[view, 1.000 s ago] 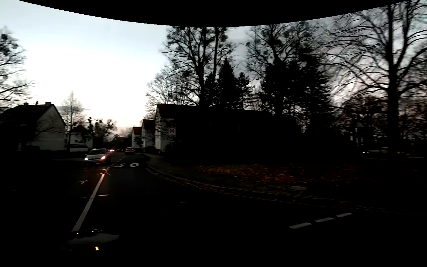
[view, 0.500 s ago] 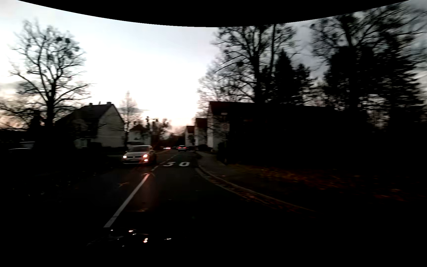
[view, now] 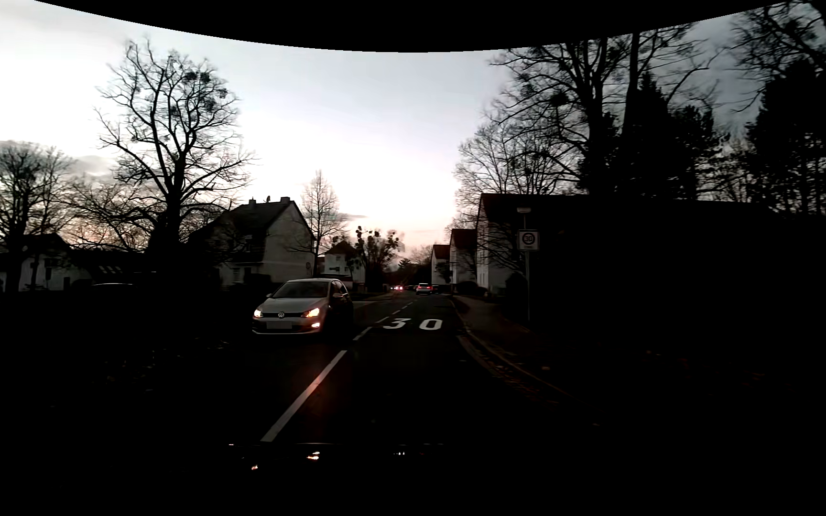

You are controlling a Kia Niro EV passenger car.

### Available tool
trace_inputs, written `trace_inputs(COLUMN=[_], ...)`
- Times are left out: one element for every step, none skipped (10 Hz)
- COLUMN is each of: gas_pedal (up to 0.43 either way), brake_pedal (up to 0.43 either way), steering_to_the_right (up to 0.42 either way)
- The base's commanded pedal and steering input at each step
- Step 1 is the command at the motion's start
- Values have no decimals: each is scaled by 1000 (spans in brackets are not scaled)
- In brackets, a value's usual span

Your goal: Follow the waypoints while adhering to traffic rules and regulations

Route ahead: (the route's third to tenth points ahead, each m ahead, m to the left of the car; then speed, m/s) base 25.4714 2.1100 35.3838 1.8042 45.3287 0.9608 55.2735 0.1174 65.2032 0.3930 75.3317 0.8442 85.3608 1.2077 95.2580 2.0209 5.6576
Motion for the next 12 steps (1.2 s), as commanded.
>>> trace_inputs(gas_pedal=[87,87,87,87,87,98,98,98,98,98,110,110], brake_pedal=[0,0,0,0,0,0,0,0,0,0,0,0], steering_to_the_right=[-120,-95,-70,-46,-23,-12,-5,3,8,12,15,20])
